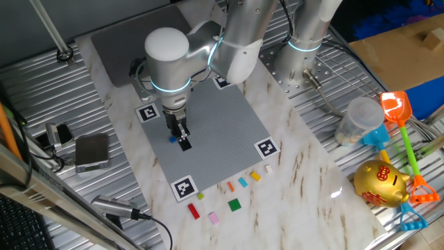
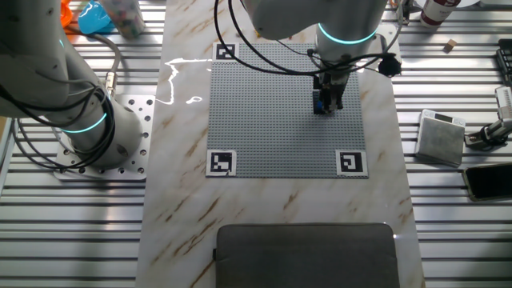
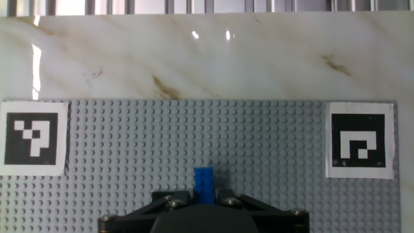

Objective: Build with small Lego blocks

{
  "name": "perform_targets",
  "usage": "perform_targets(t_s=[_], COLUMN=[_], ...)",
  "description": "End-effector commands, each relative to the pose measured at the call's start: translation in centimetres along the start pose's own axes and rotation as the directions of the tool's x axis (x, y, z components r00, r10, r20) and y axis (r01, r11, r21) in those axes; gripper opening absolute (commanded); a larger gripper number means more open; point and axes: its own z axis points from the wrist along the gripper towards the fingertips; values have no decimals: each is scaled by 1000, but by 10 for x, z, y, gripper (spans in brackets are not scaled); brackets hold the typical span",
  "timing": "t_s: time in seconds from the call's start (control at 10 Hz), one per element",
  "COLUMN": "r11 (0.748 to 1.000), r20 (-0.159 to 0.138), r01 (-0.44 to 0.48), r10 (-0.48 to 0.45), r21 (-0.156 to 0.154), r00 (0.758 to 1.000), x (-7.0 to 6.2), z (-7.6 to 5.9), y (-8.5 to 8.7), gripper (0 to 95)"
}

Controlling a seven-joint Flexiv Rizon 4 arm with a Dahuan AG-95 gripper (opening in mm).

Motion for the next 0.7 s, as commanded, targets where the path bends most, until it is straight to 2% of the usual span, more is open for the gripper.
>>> perform_targets(t_s=[0.1, 0.7], r11=[1000, 1000], r20=[1, 6], r01=[4, 14], r10=[-4, -14], r21=[2, -1], r00=[1000, 1000], x=[4, 10], z=[1, 3], y=[-2, -5], gripper=[0, 0])
